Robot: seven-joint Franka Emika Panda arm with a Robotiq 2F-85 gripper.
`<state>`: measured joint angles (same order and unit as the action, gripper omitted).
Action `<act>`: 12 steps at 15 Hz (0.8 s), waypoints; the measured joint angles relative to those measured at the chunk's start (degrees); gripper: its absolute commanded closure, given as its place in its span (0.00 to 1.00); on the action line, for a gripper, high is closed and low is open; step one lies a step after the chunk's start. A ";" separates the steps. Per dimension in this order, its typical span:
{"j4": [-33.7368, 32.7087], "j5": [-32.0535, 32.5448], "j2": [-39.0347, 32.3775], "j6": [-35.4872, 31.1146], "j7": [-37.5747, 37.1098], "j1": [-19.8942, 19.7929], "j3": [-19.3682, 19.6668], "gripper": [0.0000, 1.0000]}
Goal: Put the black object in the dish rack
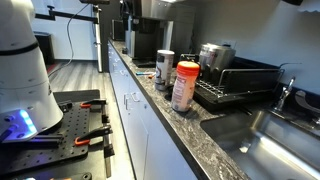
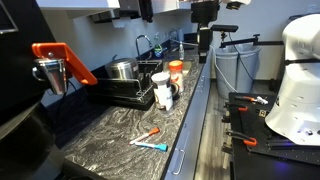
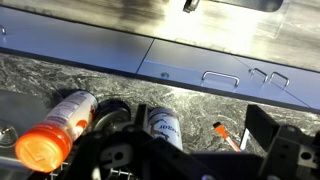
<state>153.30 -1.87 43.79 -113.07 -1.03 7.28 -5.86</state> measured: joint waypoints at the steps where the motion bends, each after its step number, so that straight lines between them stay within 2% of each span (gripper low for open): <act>1: 0.07 -0.18 -0.25 -0.28 -1.34 -0.55 0.08 0.00; 7: 2.32 -3.04 -2.88 -4.70 -8.05 -4.82 1.49 0.00; 12: 5.51 -5.57 -8.49 -11.44 -13.95 -7.54 1.68 0.00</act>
<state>158.81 -7.44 35.30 -124.50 -14.97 -0.26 -4.19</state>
